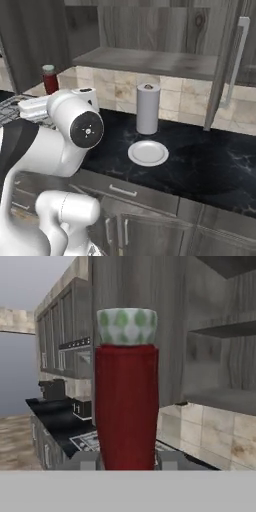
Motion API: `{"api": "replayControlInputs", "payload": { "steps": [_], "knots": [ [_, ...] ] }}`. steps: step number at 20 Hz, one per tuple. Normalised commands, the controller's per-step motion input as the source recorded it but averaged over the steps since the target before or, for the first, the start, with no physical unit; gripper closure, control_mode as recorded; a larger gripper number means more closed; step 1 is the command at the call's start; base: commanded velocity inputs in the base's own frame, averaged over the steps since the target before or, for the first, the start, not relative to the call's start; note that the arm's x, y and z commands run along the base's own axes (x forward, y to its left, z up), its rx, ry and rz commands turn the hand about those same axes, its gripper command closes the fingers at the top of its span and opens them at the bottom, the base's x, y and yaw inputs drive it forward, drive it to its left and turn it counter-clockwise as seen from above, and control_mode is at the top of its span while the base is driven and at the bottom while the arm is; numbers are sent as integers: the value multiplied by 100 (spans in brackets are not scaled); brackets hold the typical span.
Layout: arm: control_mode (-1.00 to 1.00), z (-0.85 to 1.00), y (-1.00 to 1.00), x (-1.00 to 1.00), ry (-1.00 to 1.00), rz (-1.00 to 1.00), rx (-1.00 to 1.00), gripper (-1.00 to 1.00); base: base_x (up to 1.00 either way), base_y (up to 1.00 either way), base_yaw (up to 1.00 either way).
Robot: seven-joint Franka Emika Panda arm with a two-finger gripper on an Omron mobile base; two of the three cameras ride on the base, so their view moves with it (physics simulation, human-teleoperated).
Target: Move the hot dog bun to the plate on the dining table and place the condiment next to that plate. Then navigate to the fridge and take the sausage and place it on the plate as well.
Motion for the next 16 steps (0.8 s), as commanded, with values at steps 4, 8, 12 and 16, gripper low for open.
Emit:
{"api": "replayControlInputs", "payload": {
  "steps": [4,8,12,16],
  "knots": [
    [100,0,0,0,0,0,0,100,-100,-5,47],
    [100,0,0,0,0,0,0,100,-100,-8,49],
    [100,0,0,0,0,0,0,100,-100,-7,46],
    [100,0,0,0,0,0,0,100,-100,-16,44]
  ]
}}
